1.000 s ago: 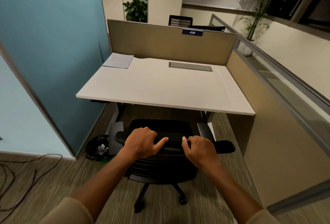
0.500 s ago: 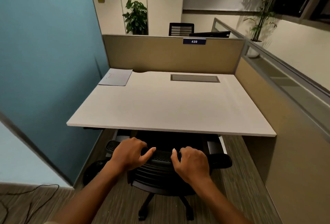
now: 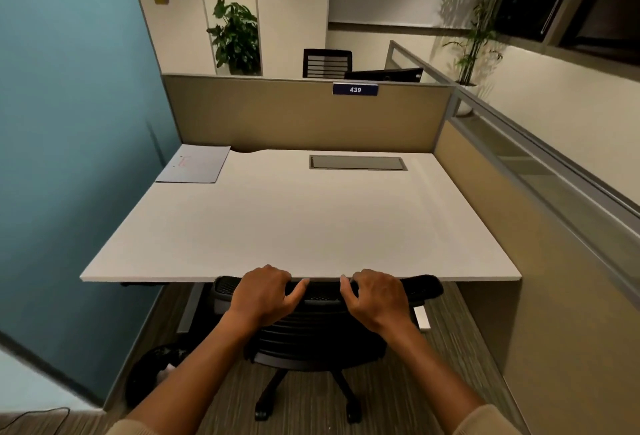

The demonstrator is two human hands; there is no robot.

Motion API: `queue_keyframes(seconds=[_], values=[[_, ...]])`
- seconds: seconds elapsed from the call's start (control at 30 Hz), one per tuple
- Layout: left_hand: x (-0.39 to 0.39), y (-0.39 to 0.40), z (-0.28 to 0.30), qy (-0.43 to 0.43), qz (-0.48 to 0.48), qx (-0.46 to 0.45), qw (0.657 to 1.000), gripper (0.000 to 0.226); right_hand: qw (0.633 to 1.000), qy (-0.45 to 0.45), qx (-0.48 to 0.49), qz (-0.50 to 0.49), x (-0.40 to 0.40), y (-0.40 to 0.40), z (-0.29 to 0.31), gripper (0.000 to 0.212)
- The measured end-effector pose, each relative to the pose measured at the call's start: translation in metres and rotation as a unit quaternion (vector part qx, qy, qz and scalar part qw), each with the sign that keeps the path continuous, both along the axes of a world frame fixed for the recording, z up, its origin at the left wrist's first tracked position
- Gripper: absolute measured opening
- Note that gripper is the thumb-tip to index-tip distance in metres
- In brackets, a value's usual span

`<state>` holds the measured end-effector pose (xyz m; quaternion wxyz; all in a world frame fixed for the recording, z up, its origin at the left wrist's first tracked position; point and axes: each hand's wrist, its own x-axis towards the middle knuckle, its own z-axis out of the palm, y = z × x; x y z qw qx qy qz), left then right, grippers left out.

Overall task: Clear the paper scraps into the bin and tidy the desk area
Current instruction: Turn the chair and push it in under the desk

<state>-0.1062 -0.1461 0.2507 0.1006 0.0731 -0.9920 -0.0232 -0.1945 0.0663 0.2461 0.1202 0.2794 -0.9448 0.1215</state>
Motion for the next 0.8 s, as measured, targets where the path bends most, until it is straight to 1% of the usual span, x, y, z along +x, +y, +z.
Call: queue_keyframes(seconds=[0.47,0.8], values=[[-0.057,-0.014,0.005,-0.004,-0.006,0.013,1.0,0.069,1.0,-0.001,0.014,0.001,-0.059,-0.017,0.002,0.062],[-0.069,-0.018,-0.003,0.006,-0.023,-0.007,1.0,0.066,1.0,0.024,0.014,0.002,-0.071,-0.017,-0.008,0.055]])
